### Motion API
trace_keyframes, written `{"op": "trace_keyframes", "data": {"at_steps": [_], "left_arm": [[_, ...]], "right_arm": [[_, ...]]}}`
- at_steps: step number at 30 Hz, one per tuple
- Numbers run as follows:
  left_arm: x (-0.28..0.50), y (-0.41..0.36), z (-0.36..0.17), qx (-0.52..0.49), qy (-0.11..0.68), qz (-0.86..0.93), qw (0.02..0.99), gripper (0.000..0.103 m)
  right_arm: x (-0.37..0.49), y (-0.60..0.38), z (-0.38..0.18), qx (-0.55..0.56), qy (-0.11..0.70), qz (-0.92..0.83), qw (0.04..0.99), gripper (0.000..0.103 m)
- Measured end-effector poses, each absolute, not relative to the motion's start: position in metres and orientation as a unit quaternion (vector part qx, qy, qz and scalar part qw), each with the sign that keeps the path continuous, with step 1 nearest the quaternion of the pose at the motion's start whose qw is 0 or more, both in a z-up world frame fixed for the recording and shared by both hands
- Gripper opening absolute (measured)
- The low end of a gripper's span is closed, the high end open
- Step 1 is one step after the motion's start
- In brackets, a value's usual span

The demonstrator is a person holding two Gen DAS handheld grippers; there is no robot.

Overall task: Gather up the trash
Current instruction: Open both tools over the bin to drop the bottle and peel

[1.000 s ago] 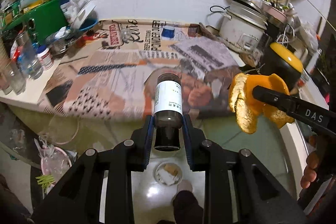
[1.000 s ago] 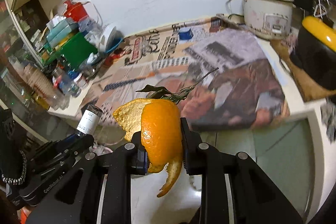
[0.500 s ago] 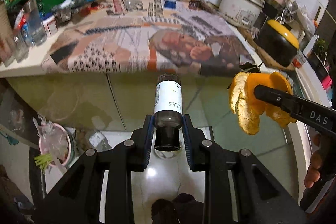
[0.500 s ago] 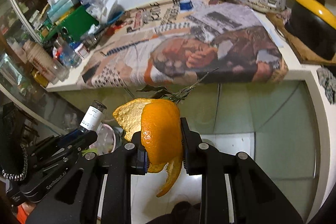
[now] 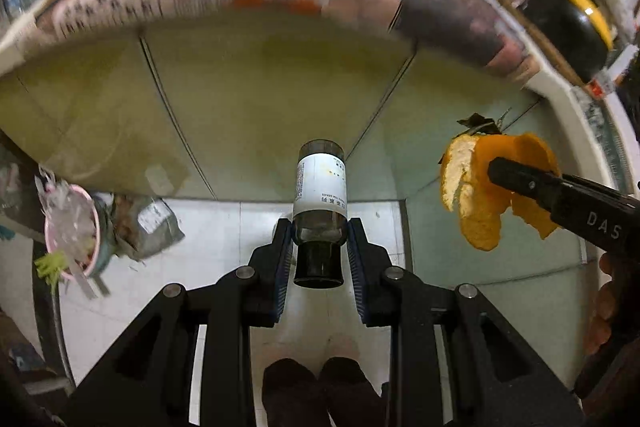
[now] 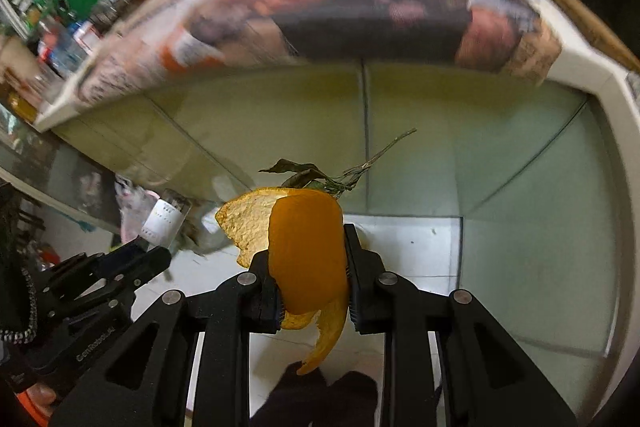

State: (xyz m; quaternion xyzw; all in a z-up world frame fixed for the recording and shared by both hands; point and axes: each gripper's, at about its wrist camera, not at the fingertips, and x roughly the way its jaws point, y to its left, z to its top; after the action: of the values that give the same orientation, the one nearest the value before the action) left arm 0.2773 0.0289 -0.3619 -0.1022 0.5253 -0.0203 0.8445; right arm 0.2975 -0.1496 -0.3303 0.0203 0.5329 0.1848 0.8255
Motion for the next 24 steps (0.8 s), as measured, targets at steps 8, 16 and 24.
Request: {"op": "trace_keyframes", "data": {"at_steps": [8,16,24], "left_arm": [[0.298,0.025,-0.480,-0.096,0.558,-0.006,0.824,0.027],[0.316,0.033,-0.580,-0.100,0.589,0.002,0.802,0.027],[0.336,0.035,-0.641,-0.108,0.601,-0.001,0.792,0.027]], "right_arm": [[0.330,-0.148,-0.467,0.002,0.584,0.194,0.788,0.022],[0.354,-0.116,-0.566,0.015,0.611,0.218,0.761,0.025],[0.372,-0.106,-0.600,0.038,0.625,0.227,0.746,0.048]]}}
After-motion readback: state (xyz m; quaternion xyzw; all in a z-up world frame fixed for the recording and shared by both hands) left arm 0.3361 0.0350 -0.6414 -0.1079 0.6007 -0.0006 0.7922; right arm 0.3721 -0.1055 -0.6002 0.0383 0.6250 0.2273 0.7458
